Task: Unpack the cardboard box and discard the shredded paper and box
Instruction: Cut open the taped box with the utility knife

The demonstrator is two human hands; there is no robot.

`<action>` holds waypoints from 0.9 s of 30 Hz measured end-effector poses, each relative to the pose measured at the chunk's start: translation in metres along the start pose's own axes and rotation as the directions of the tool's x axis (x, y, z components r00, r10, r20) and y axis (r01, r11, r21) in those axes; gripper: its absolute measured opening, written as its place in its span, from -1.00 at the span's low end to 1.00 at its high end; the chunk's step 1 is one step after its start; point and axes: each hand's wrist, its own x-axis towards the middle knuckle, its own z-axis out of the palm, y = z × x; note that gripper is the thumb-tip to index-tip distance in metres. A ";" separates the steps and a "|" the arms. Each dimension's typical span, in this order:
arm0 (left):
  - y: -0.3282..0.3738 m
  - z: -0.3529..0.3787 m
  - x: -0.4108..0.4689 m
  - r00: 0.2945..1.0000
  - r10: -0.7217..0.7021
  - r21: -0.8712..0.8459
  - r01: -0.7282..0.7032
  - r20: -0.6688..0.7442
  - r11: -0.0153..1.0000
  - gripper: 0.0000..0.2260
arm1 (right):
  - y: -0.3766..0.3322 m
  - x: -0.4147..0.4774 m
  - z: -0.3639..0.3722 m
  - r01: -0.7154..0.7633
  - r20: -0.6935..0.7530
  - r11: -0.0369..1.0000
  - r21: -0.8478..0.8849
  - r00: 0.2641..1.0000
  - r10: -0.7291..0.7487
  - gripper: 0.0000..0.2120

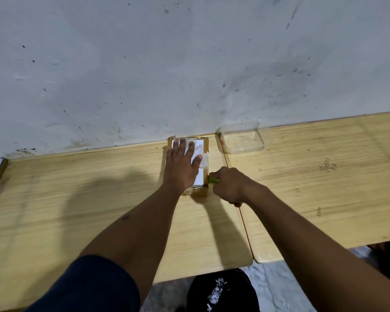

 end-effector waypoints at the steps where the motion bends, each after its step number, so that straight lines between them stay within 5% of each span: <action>1: 0.000 -0.001 0.000 1.000 -0.002 0.003 0.002 0.006 1.000 -0.48 | -0.001 -0.004 0.004 -0.003 -0.007 1.000 -0.014 1.000 0.003 -0.75; 9: 0.003 -0.007 -0.002 0.999 -0.009 0.001 0.008 0.045 1.000 -0.48 | -0.004 -0.009 0.005 -0.024 -0.022 0.999 -0.029 0.999 0.023 -0.89; 14: -0.003 -0.017 0.000 0.993 0.029 -0.090 -0.018 0.114 0.996 -0.49 | 0.028 -0.011 -0.037 -0.095 0.063 0.930 0.356 0.995 0.078 -0.59; 18: -0.015 -0.028 0.003 0.976 0.212 -0.101 -0.205 0.058 0.973 -0.52 | 0.050 -0.011 -0.051 -0.106 0.001 0.881 0.461 0.993 0.119 -0.55; 22: -0.030 -0.031 0.017 0.887 0.445 -0.014 -0.446 0.123 0.895 -0.47 | 0.060 0.005 -0.036 -0.134 0.032 0.862 0.489 0.990 0.136 -0.58; 27: -0.032 -0.010 0.008 0.915 0.404 -0.122 -0.402 -0.011 0.907 -0.50 | 0.067 0.021 -0.023 -0.135 0.031 0.859 0.494 0.990 0.138 -0.49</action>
